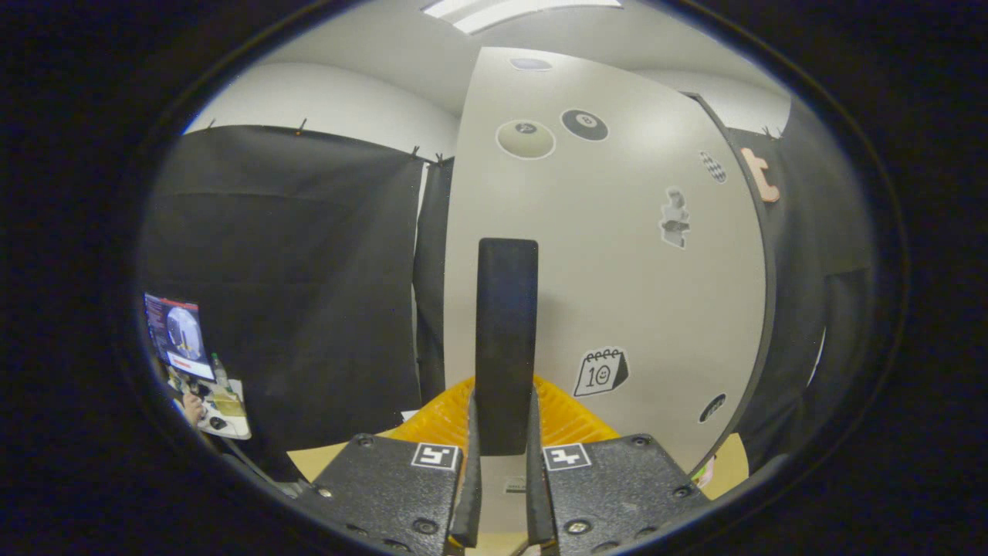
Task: Open the shoe cabinet door, grab the shoes and put them into the shoe cabinet, then close the shoe cabinet door.
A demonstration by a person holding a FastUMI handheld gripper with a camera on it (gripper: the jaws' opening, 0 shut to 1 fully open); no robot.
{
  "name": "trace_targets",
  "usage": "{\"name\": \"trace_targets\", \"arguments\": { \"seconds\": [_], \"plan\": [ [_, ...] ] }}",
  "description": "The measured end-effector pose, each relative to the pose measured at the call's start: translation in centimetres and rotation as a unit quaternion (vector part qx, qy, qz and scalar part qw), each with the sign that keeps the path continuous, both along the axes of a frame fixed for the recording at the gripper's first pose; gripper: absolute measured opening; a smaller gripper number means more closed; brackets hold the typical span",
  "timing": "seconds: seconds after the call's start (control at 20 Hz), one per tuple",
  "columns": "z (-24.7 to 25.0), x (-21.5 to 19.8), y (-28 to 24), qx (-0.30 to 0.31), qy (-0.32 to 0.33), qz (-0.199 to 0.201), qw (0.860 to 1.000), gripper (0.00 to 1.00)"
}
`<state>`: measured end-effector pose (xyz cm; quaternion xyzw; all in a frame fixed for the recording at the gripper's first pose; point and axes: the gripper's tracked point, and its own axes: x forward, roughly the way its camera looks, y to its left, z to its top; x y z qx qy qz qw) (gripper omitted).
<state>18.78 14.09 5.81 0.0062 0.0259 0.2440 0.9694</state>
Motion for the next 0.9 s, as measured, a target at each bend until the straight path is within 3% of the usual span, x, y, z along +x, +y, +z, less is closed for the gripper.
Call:
{"name": "trace_targets", "arguments": {
  "seconds": [0.4, 0.9],
  "plan": [
    [0.7, -1.4, -1.9, 0.027, -0.030, 0.001, 0.999, 0.26],
    [0.9, -1.4, -5.6, 0.020, -0.048, -0.059, 0.997, 0.26]
  ]
}}
